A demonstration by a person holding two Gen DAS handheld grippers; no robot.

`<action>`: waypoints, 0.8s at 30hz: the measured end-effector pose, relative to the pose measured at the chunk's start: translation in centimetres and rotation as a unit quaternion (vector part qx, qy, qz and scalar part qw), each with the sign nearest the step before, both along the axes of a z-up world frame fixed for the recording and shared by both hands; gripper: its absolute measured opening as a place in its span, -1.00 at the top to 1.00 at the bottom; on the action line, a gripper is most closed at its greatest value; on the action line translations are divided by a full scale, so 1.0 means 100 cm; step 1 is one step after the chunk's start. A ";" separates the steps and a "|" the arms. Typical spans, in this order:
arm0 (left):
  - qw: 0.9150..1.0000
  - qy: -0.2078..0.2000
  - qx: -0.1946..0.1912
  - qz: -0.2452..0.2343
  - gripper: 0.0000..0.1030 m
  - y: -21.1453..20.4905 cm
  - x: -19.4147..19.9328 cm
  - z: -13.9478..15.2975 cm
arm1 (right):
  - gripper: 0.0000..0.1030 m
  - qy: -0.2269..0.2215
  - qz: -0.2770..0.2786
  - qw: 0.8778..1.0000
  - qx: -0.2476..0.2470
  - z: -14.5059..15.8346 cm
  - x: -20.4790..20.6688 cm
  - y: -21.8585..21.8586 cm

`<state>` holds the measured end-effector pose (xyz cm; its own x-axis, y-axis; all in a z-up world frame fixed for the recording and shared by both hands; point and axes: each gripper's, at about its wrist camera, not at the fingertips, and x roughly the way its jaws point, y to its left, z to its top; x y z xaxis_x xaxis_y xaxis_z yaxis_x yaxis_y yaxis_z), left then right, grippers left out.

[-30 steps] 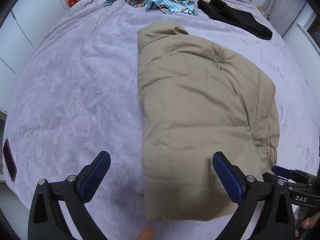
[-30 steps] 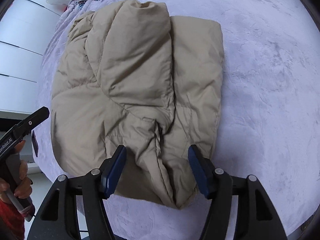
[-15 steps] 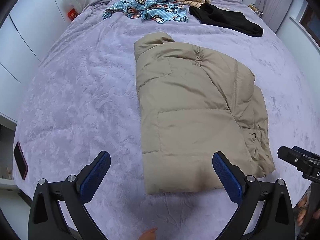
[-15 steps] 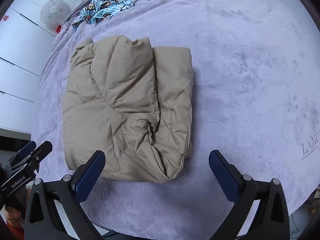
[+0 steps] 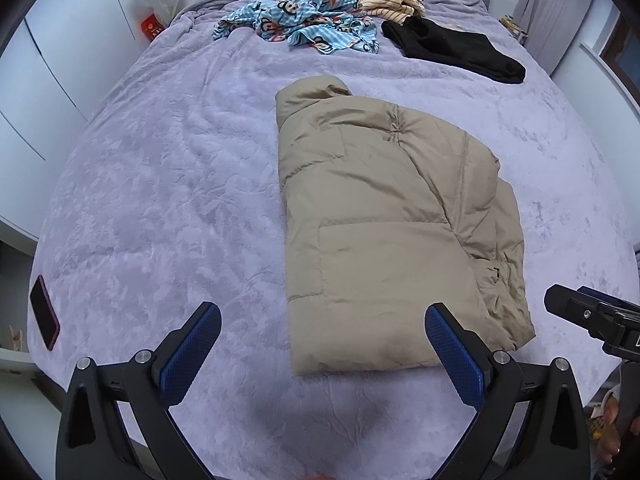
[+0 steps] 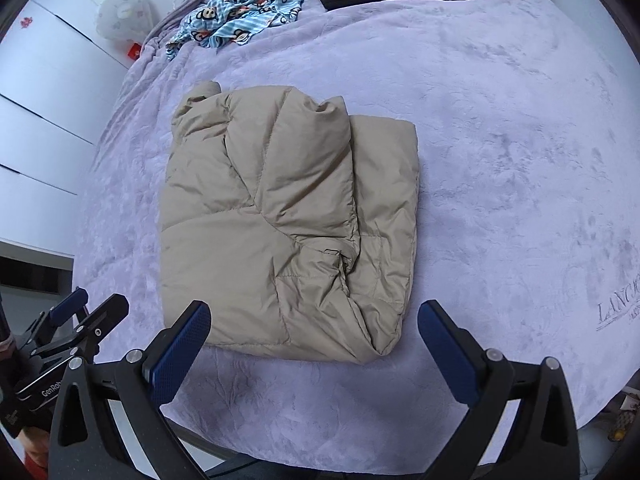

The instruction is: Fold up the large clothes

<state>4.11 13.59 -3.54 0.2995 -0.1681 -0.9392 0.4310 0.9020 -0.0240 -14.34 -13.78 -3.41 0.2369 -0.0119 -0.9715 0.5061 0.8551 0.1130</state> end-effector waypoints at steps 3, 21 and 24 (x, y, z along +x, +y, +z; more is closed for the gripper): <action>1.000 -0.004 -0.003 0.005 -0.98 0.001 0.000 0.006 | -1.00 0.005 -0.009 1.000 -0.003 0.002 -0.003 -0.001; 0.998 -0.050 -0.010 0.020 -0.98 -0.003 -0.002 0.056 | -1.00 -0.047 0.022 0.994 -0.092 0.061 0.012 0.027; 0.998 -0.059 -0.010 0.017 -0.98 -0.004 -0.002 0.062 | -1.00 -0.051 0.025 0.993 -0.099 0.065 0.014 0.030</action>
